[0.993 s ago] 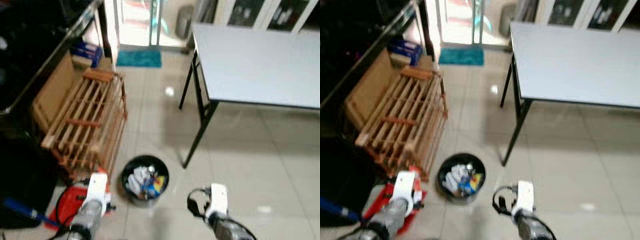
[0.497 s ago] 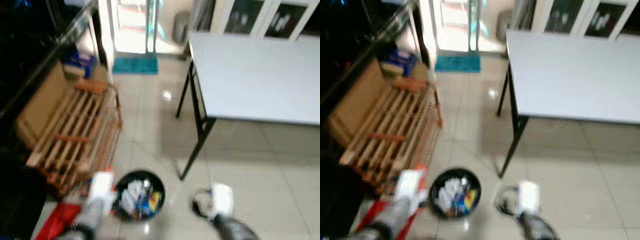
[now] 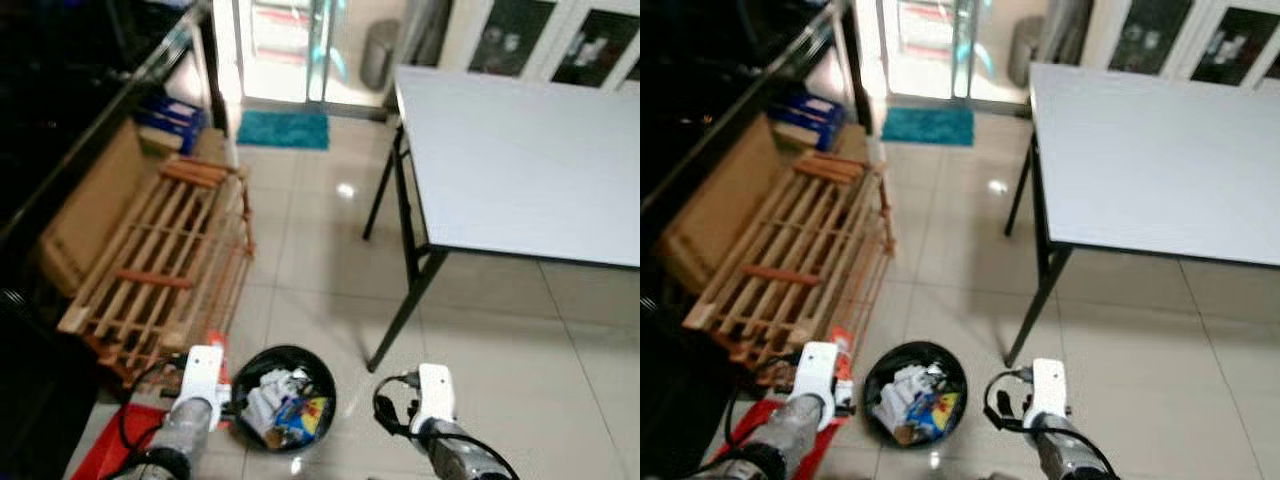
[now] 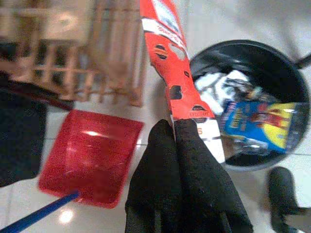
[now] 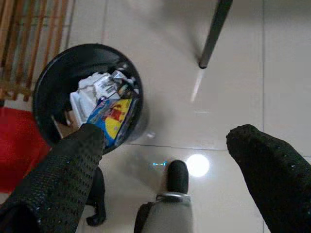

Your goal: Picking trash to rubbish bin

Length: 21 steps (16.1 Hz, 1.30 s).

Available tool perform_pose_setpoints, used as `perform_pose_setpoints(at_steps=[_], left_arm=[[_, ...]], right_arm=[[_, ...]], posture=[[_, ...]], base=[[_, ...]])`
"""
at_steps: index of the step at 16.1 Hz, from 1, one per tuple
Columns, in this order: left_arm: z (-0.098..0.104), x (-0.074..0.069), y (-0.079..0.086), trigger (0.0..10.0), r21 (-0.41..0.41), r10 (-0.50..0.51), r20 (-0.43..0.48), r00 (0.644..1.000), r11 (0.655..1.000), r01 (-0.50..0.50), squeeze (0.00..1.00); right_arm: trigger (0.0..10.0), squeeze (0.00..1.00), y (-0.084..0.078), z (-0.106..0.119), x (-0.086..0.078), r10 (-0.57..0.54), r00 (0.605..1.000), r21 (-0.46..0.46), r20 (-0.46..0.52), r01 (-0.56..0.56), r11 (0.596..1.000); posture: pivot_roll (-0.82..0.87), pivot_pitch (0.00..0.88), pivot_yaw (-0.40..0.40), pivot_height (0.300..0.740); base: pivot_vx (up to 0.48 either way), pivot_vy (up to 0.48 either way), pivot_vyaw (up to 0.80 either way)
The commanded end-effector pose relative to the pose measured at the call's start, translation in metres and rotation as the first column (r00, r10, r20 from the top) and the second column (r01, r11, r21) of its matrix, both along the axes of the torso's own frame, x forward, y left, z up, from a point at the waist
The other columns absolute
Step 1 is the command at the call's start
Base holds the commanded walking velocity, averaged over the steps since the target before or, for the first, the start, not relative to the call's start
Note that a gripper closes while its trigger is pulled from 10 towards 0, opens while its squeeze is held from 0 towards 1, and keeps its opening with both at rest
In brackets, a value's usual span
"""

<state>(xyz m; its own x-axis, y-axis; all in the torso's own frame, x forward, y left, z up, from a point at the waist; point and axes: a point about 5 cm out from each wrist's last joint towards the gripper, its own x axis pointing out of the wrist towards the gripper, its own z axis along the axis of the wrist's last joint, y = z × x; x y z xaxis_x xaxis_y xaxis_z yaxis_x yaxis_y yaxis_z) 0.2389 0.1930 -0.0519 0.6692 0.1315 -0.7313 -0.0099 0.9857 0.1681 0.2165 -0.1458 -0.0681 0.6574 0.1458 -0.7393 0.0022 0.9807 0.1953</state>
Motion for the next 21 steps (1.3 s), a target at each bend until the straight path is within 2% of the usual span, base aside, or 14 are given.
perform_pose_setpoints(at_steps=[1,7,11,13,15,17,19,21], left_arm=[[-0.002,-0.002,-0.006,10.0,-0.011,-0.008,-0.013,1.000,1.000,0.008,0.00],[-0.003,-0.003,-0.007,10.0,-0.009,-0.019,-0.019,1.000,1.000,0.019,0.00],[-0.003,-0.002,-0.008,10.0,-0.018,-0.023,-0.007,1.000,1.000,0.023,0.00],[-0.003,-0.002,-0.011,10.0,-0.013,-0.050,-0.012,0.999,0.999,0.050,0.00],[0.001,0.004,-0.020,10.0,-0.035,-0.102,0.021,0.995,0.994,0.103,0.00],[0.003,0.008,-0.027,10.0,-0.051,-0.141,0.038,0.989,0.988,0.143,0.00],[0.005,0.011,-0.039,10.0,-0.056,-0.222,0.048,0.974,0.973,0.224,0.00],[0.006,0.012,-0.045,10.0,-0.059,-0.257,0.053,0.965,0.964,0.260,0.00]], right_arm=[[10.0,0.00,-0.008,-0.001,-0.001,0.000,1.000,-0.020,-0.008,0.000,1.000],[10.0,0.00,-0.007,-0.002,-0.003,0.008,1.000,-0.028,-0.017,-0.008,1.000],[10.0,0.00,-0.007,-0.003,-0.005,-0.006,1.000,-0.025,-0.020,0.005,1.000],[10.0,0.00,-0.005,-0.001,-0.001,0.014,1.000,-0.018,-0.008,-0.014,1.000],[10.0,0.00,-0.002,0.005,0.008,0.041,0.999,-0.014,0.026,-0.040,0.999],[10.0,0.00,0.005,0.011,0.016,0.076,0.995,0.022,0.065,-0.078,0.997],[10.0,0.00,0.017,0.021,0.027,0.145,0.981,0.050,0.130,-0.153,0.987],[10.0,0.00,0.022,0.026,0.032,0.161,0.974,0.073,0.158,-0.174,0.982]], posture=[[-0.06,0.073,-0.068,0.740],[-0.06,0.061,-0.068,0.740],[-0.06,0.054,-0.067,0.740],[-0.06,0.057,-0.066,0.740],[-0.07,0.077,-0.067,0.740],[-0.08,0.100,-0.071,0.740],[-0.10,0.144,-0.075,0.740],[-0.12,0.182,-0.081,0.740]], base=[[0.000,0.000,0.00],[0.000,0.000,0.77],[0.000,0.000,0.00],[0.000,0.000,0.00],[0.000,0.000,0.00],[0.000,0.000,0.00],[0.000,0.000,0.00],[0.000,0.000,0.00]])
